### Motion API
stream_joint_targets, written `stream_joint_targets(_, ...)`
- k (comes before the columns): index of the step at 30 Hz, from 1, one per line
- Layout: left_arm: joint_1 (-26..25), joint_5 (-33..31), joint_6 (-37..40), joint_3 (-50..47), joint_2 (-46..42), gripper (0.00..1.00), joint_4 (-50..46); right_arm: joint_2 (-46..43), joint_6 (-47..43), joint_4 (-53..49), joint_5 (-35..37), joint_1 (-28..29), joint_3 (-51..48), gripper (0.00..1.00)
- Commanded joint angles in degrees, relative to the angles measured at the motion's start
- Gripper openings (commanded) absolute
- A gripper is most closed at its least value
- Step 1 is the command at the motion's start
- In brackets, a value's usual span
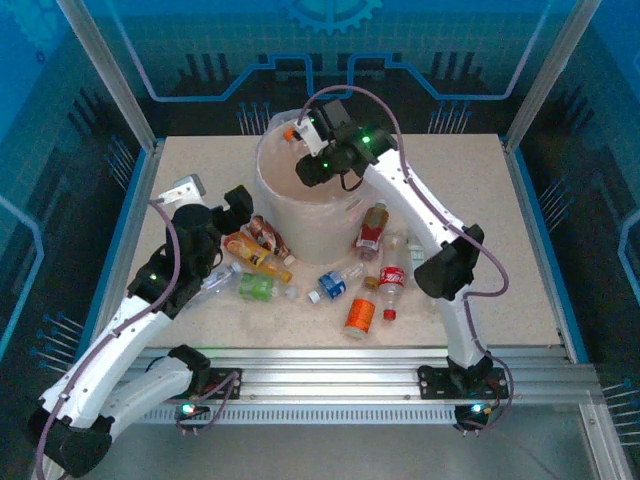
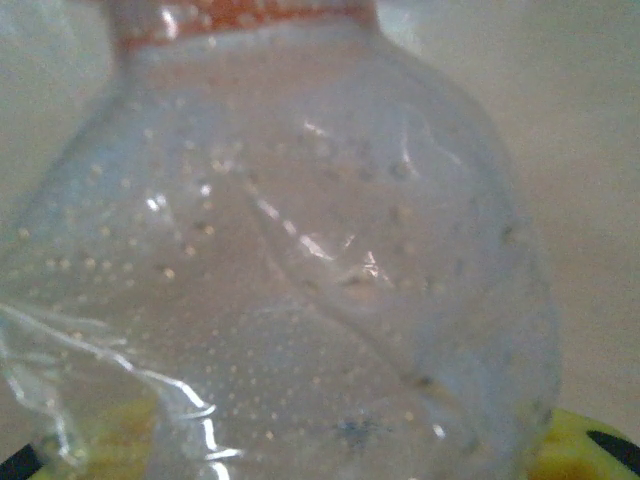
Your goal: Put the plastic bottles in the bin
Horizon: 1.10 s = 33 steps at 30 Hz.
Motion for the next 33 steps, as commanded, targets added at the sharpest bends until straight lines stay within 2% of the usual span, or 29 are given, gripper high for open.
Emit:
stream_joint_targets(1,0.43,-1.41,-0.23,-0.48,-0.63,0.99,-0.64,2.88,-2.91,-3.66,-0.01,1.22,2.93,0.41)
stream_joint_targets(8,0.62,-1.4,0.17,-0.16,-0.57,0.99,-0.99,6.69,-5.32,-5.54,2.81,1.22,3.69,0.44)
stream_joint_targets(17,0.86,-1.03,0.43,-0.03,-0.04,0.99,-0.82,9.0,-6.81,-6.43,5.73,1.22,4.46,0.66)
stream_joint_targets(22,0.91,-0.17,0.97,0.24,0.22,0.99,-0.9,11.57,-7.06,-6.73,6.88,1.23,5.75,0.75)
stream_joint_targets(33,0.96,3.27,2.57,1.07,0.22,0.99,-0.55,9.52,-7.51,-6.21,9.15,1.22,10.68,0.92)
